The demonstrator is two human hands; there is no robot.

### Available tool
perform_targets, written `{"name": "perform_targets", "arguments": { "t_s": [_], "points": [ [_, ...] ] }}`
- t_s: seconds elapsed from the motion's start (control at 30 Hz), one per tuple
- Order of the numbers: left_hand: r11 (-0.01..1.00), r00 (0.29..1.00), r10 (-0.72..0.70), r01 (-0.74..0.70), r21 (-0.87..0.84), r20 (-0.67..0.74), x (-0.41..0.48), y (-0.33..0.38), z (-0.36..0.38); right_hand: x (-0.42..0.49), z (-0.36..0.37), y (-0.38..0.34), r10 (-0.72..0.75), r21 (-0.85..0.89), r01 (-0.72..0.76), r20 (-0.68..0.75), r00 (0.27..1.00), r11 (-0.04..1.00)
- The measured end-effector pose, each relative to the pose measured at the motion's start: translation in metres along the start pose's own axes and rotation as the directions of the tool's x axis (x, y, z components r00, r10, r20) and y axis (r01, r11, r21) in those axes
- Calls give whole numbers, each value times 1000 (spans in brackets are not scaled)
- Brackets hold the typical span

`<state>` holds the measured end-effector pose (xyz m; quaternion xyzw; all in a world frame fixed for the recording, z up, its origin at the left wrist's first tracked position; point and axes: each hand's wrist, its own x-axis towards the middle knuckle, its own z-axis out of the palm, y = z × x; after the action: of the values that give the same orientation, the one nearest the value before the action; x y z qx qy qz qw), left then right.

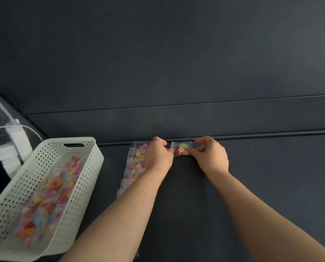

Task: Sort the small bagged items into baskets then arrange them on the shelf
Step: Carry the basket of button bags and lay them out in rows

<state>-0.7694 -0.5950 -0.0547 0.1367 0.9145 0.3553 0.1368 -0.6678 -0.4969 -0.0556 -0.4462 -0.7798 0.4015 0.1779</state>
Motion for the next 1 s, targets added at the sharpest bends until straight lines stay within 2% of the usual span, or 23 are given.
{"name": "perform_targets", "arguments": {
  "t_s": [0.2, 0.33, 0.47, 0.63, 0.8, 0.9, 1.0],
  "points": [
    [988, 999, 48, -44, 150, -25, 1, 6, 1, 4, 6, -1, -7, -134, 5, -19, 1000, 991],
    [992, 998, 59, -57, 115, -19, 0, 10, -4, 2, 4, -4, -22, -148, 19, -22, 1000, 989],
    [981, 988, 149, -144, 132, -33, -11, 10, -32, -12, 3, -13, -147, -234, 138, -22, 989, 962],
    [960, 975, 212, -196, 199, -60, -37, -11, -96, -47, 22, -45, -307, -261, 313, 63, 950, 913],
    [943, 973, 168, -111, 312, -161, -55, -67, -181, -105, 65, -90, -449, -259, 492, 208, 869, 831],
    [917, 964, 120, -16, 399, -239, -66, -116, -225, -142, 98, -112, -448, -220, 520, 304, 841, 826],
    [849, 953, 103, 66, 525, -286, -74, -162, -258, -174, 123, -126, -408, -232, 503, 357, 840, 832]
  ]
}}
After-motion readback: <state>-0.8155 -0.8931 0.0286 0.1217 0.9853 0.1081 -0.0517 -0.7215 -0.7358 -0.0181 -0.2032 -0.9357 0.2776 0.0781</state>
